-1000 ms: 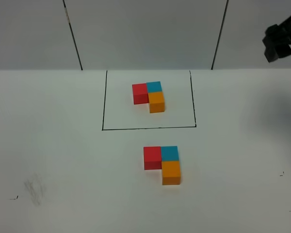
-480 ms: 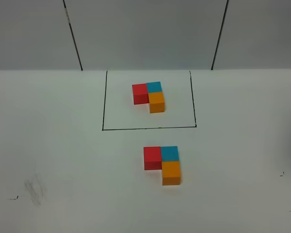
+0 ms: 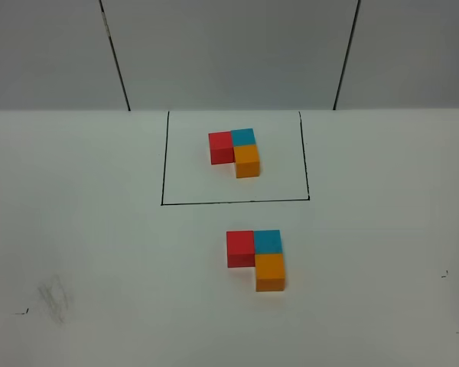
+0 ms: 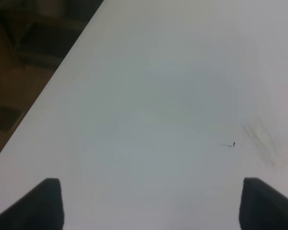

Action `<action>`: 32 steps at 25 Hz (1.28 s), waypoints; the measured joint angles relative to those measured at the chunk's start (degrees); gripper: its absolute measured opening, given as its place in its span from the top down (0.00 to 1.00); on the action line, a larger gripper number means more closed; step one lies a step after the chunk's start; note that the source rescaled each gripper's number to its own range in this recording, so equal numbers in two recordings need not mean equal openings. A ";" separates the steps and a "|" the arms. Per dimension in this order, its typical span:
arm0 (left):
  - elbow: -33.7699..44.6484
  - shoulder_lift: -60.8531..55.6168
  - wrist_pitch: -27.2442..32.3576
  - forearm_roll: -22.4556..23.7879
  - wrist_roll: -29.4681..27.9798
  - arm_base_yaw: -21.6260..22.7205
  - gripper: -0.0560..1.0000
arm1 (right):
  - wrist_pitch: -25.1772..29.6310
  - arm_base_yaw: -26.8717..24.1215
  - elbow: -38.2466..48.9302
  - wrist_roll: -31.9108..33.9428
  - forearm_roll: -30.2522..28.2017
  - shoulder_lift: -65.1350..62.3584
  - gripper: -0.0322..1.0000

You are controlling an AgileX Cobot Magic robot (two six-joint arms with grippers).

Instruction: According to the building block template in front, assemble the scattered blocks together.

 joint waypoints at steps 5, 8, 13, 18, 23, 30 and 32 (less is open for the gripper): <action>0.00 0.00 0.00 0.00 0.00 0.00 0.15 | 0.12 0.00 3.67 0.83 -0.31 -9.89 0.17; 0.00 0.00 0.00 0.00 0.00 0.00 0.15 | 0.16 0.00 4.99 1.19 -0.53 -14.48 0.17; 0.00 0.00 0.00 0.00 0.00 0.00 0.15 | 0.10 0.00 8.75 1.74 -0.60 -22.21 0.17; 0.00 0.00 0.00 0.00 0.00 0.00 0.15 | -0.31 0.00 15.41 5.13 -1.00 -30.73 0.17; 0.00 0.00 0.00 0.00 -0.06 0.00 0.15 | -3.04 0.00 23.67 8.72 -4.64 -39.57 0.17; 0.00 0.00 0.00 0.00 -0.06 0.00 0.15 | -3.36 0.00 31.75 12.91 -5.72 -47.35 0.17; 0.00 0.00 0.00 0.00 -0.06 0.00 0.15 | -3.42 0.00 33.67 13.03 -5.72 -48.97 0.17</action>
